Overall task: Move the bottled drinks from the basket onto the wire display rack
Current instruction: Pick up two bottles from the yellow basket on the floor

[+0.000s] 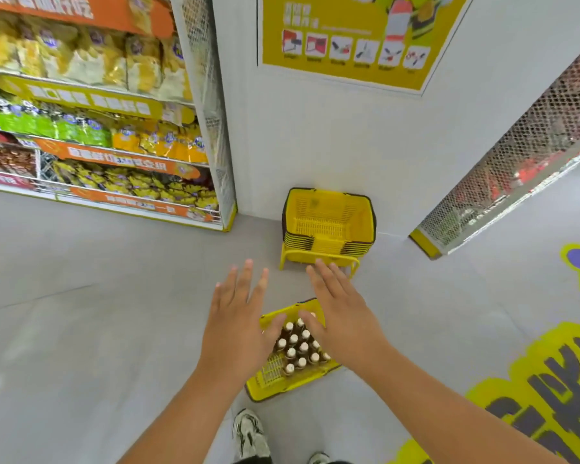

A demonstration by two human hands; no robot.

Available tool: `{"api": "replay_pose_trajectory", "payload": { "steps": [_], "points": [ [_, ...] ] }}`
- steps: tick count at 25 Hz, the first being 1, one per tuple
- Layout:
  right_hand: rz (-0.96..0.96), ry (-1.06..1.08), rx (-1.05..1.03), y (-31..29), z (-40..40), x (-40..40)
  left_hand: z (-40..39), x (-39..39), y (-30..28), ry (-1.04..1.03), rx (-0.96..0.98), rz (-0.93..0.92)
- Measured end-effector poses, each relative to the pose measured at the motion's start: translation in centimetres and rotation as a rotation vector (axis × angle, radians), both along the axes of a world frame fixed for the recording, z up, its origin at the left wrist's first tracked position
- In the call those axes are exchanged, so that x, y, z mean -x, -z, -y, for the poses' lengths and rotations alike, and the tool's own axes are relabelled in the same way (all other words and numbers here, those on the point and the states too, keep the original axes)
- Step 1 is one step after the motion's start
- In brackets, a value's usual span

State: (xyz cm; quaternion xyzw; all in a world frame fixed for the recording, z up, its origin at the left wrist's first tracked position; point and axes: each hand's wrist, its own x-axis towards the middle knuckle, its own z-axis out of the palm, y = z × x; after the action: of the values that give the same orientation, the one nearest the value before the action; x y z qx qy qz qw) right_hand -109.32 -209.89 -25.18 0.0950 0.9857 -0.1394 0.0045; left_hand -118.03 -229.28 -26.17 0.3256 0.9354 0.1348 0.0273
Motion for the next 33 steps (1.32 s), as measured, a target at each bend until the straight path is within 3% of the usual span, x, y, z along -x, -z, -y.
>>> {"api": "replay_pose_trajectory", "payload": {
  "steps": [7,16,21,26,33],
  "points": [
    [0.198,-0.057,0.1,12.0,-2.0,4.8,-1.7,3.1,11.8,-0.076,0.009,0.167],
    [0.492,-0.189,0.272,41.3,-4.2,7.9,-4.0,0.5,42.1,-0.268,0.08,0.402],
    [0.569,-0.251,0.317,54.7,-3.4,7.2,-4.1,0.4,55.2,-0.365,0.121,0.468],
    [0.605,-0.231,0.358,64.4,-2.5,6.9,-4.8,0.4,63.7,-0.379,0.12,0.596],
    [0.597,-0.187,0.437,71.6,-0.5,7.6,-5.3,-0.1,70.5,-0.496,0.065,0.748]
  ]
}}
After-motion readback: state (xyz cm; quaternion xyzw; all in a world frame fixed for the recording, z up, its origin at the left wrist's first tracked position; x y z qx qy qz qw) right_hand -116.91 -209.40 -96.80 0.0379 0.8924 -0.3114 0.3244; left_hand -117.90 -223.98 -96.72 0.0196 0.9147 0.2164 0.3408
